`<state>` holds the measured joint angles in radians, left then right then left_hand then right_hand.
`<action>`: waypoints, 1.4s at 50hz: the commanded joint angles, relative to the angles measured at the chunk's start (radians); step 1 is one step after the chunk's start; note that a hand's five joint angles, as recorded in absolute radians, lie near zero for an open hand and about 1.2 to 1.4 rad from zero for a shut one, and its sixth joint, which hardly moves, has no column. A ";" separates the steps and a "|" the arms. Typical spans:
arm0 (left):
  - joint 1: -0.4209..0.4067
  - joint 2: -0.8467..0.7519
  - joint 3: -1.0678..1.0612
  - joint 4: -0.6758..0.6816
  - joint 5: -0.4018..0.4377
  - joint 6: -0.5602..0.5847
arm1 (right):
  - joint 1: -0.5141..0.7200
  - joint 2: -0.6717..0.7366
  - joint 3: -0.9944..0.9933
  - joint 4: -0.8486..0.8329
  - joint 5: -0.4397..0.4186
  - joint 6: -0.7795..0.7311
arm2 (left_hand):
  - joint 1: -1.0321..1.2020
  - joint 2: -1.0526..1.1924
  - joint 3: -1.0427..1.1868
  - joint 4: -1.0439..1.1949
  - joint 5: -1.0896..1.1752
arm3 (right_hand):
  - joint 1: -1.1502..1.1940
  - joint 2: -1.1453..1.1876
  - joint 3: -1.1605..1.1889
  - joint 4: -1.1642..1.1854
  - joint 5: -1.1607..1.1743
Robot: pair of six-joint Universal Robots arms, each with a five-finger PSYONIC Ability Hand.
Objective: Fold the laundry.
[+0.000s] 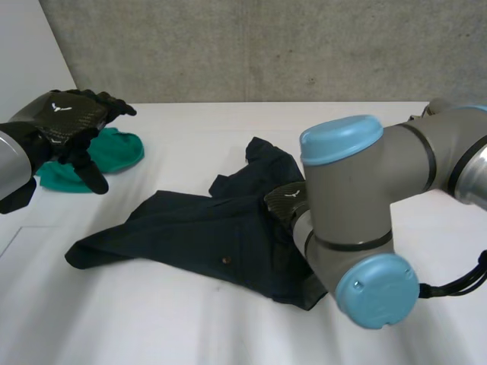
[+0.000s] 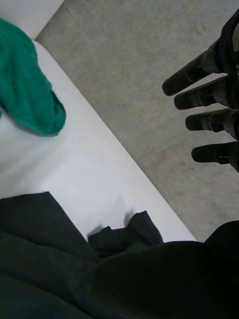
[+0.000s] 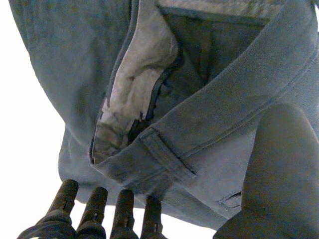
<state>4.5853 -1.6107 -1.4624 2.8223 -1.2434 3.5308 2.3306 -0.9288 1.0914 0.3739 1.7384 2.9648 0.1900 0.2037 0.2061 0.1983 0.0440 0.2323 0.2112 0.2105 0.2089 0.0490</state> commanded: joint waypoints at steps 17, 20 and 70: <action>0.021 -0.383 -0.021 0.094 -0.154 0.168 | 0.062 0.134 -0.097 -0.138 0.059 -0.185 | -0.015 -0.029 -0.032 -0.024 -0.044 | 0.886 0.907 0.908 0.909 0.895; 0.035 -0.416 -0.016 0.106 -0.175 0.195 | 0.041 0.099 -0.093 -0.136 0.049 -0.170 | 0.076 0.062 0.060 0.068 0.047 | 1.164 1.185 1.186 1.187 1.173; -0.017 -0.534 0.060 0.028 -0.100 0.316 | -0.076 0.077 -0.019 -0.078 0.023 -0.136 | 0.710 0.696 0.693 0.701 0.681 | 0.226 0.247 0.248 0.250 0.235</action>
<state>4.5921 -2.0803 -1.4506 2.8538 -1.3353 3.8249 2.2641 -0.9274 1.1404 0.3590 1.7231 2.8791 0.5653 0.5614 0.5525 0.5551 0.3809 0.3171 0.3013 0.2960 0.3006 0.1087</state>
